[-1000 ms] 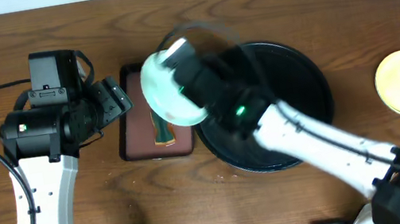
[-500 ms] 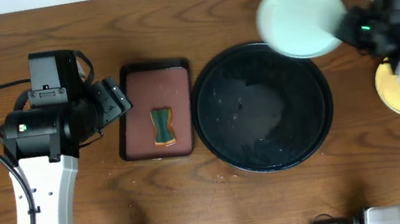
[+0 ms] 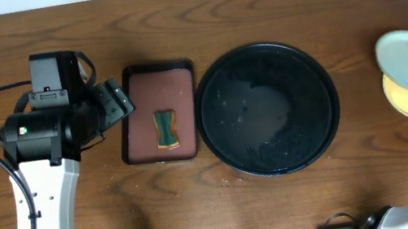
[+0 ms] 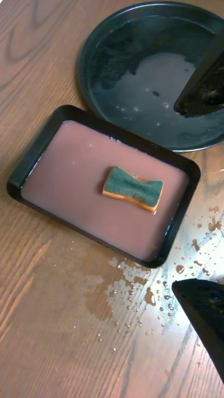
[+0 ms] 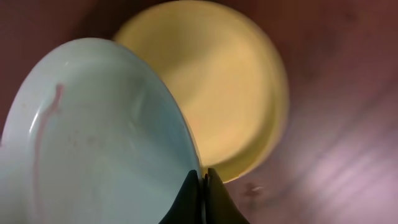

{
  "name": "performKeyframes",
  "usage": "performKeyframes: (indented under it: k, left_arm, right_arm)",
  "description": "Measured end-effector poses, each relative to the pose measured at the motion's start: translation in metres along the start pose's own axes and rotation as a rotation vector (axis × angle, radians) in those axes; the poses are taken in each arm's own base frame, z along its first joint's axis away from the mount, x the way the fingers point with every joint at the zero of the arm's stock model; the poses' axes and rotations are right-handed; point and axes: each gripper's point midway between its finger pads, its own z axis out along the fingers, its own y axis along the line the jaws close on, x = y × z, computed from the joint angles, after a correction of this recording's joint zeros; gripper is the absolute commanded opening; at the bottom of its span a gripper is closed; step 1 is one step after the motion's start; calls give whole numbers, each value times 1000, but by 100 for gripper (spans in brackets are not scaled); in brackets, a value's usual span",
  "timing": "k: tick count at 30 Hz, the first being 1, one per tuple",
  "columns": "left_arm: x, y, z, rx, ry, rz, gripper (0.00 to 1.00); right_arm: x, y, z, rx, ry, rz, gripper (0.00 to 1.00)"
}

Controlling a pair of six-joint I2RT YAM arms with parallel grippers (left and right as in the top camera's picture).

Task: Clean dirty plates on tray and stack at the side
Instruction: 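Carry the pale green plate right and stack it on the plates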

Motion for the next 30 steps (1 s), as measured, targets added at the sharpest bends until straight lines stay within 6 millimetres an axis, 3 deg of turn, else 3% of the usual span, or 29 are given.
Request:
performKeyframes:
  k: [3, 8, 9, 11, 12, 18, 21, 25, 27, 29, 30]
  left_arm:
    - [0, 0, 0, 0, 0, 0, 84]
    - [0, 0, 0, 0, 0, 0, 84]
    - [0, 0, 0, 0, 1, 0, 84]
    - [0, 0, 0, 0, 0, 0, 84]
    - [0, 0, 0, 0, 0, 0, 84]
    - [0, 0, 0, 0, 0, 0, 84]
    - [0, 0, 0, 0, 0, 0, 84]
    - [0, 0, 0, 0, 0, 0, 84]
    - [0, 0, 0, 0, 0, 0, 84]
    - [0, 0, 0, 0, 0, 0, 84]
    - [0, 0, 0, 0, 0, 0, 84]
  right_arm:
    - [-7, -37, 17, 65, 36, 77, 1]
    - [-11, -66, 34, 108, 67, 107, 1]
    - [-13, -65, 37, 101, 66, 94, 6]
    - [-16, -59, 41, 64, 63, 58, 36]
    - [-17, -55, 41, 41, 62, 41, 43]
    - [-16, -24, 34, -126, 72, -12, 48]
    - [-16, -3, 12, -217, 42, -39, 48]
    - [-6, 51, -44, -383, -40, -156, 47]
    - [11, 86, -79, -471, -83, -258, 48]
    - [41, 121, -116, -562, -119, -386, 49]
    - [52, 130, -127, -588, -127, -427, 49]
